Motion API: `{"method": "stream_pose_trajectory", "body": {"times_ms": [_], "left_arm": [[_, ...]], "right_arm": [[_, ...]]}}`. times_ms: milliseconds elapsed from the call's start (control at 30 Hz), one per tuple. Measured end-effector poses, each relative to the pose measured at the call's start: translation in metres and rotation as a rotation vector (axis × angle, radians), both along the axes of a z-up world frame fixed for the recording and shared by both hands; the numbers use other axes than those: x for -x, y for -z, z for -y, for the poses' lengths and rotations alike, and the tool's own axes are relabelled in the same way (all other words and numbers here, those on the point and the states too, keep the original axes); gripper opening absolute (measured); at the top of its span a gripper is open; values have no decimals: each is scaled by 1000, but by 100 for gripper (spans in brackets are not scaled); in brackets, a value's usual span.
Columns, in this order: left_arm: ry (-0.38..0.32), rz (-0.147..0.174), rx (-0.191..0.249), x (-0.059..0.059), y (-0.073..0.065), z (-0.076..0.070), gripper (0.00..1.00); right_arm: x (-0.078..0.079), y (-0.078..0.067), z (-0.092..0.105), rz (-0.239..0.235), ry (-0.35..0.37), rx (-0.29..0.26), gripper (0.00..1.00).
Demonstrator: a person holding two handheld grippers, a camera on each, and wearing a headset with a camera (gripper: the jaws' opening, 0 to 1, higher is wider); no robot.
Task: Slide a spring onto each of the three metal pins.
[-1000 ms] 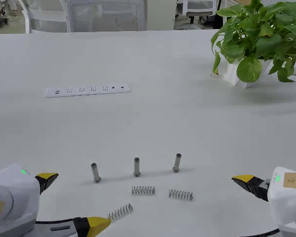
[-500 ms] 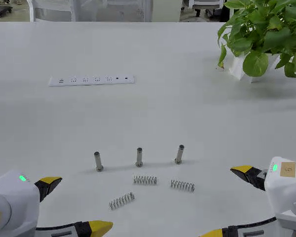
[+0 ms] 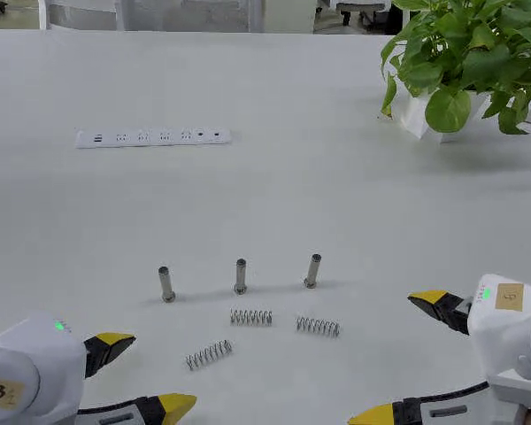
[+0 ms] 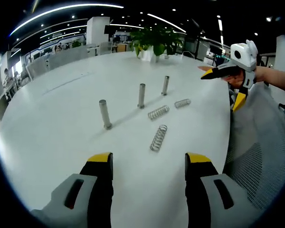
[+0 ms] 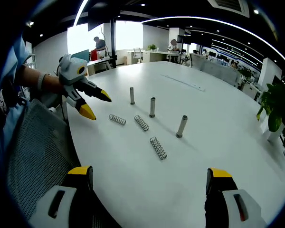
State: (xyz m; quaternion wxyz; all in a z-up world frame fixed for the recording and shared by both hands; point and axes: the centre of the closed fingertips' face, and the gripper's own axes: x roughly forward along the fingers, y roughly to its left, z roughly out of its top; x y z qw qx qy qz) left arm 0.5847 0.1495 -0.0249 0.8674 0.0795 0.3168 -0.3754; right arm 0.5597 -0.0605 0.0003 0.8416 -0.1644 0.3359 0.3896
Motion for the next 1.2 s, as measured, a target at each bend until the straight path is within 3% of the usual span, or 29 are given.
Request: {"method": "stream_pose_trajectory", "body": {"times_ms": [200, 533, 1033, 1200], "left_arm": [[71, -12, -58, -5, 1, 11, 43], [121, -54, -114, -11, 6, 17, 31], [181, -147, -152, -8, 17, 26, 15], [196, -159, -166, -7, 19, 28, 14]], "right_arm": [[3, 1, 0, -5, 3, -3, 99], [8, 2, 2, -12, 7, 0, 99], [10, 3, 2, -18, 6, 1, 99], [11, 3, 2, -21, 9, 0, 99]]}}
